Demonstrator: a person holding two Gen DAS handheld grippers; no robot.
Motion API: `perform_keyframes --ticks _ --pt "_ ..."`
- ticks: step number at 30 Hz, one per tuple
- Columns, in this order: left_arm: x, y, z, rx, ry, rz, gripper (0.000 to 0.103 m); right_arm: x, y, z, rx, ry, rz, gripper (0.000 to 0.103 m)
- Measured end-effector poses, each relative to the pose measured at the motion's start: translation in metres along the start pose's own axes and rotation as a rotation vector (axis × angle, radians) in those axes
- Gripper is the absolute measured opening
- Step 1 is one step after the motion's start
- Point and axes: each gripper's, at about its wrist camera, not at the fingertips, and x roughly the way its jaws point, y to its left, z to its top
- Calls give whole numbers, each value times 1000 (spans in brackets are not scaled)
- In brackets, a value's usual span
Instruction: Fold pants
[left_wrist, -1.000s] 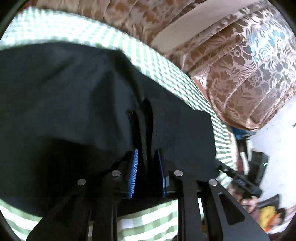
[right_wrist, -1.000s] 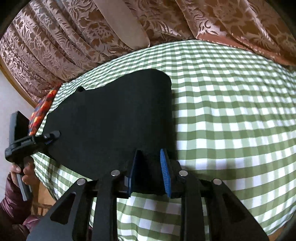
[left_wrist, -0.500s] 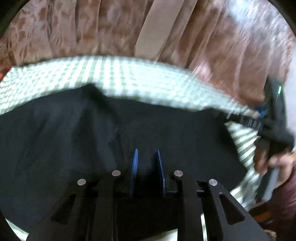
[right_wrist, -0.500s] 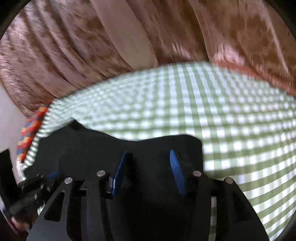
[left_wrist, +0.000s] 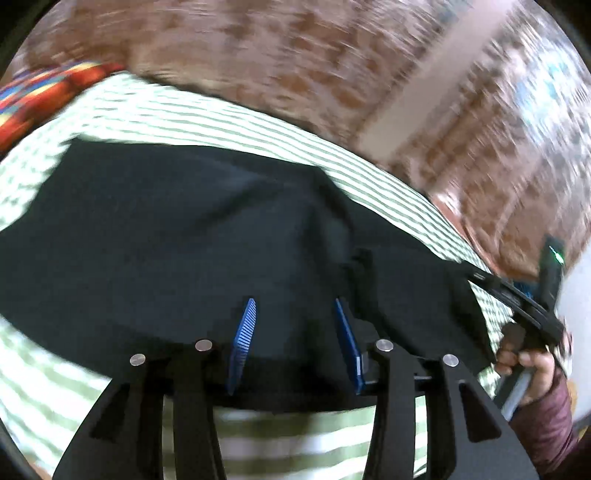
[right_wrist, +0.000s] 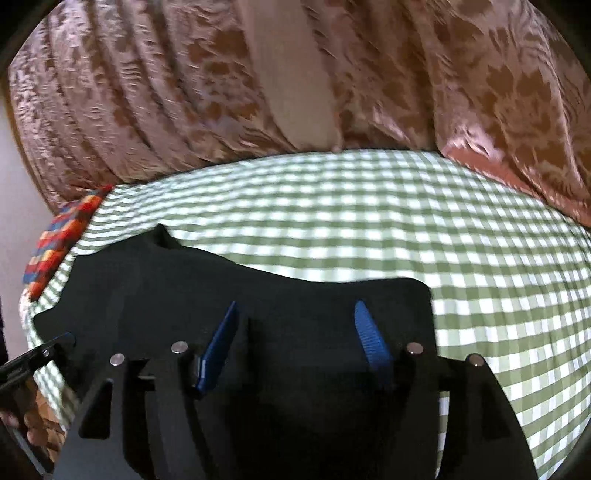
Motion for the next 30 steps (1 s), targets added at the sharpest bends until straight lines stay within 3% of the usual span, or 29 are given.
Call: perform_keyframes --ticks 6,10,12,16,18,27,28,30 --pt "-50 91 1 -216 -63 131 42 2 54 -12 -64 62 190 65" --pt "-82 137 -5 -370 -103 182 42 10 79 -25 -109 105 234 65" --pt "-95 158 -10 -473 -117 202 49 16 89 -32 -121 127 245 65" --pt "-108 185 -26 -619 -151 164 49 27 91 -40 -113 164 255 65" --pt "-103 191 -29 -671 -145 111 49 30 91 -42 -113 171 249 65" --pt "-70 200 -18 -747 -180 62 49 34 86 -46 -87 179 261 67" --pt "-68 199 -18 -750 -187 69 48 34 86 -47 -87 178 261 67" --pt "-64 194 -15 -731 -180 93 18 34 86 -47 -90 177 262 67"
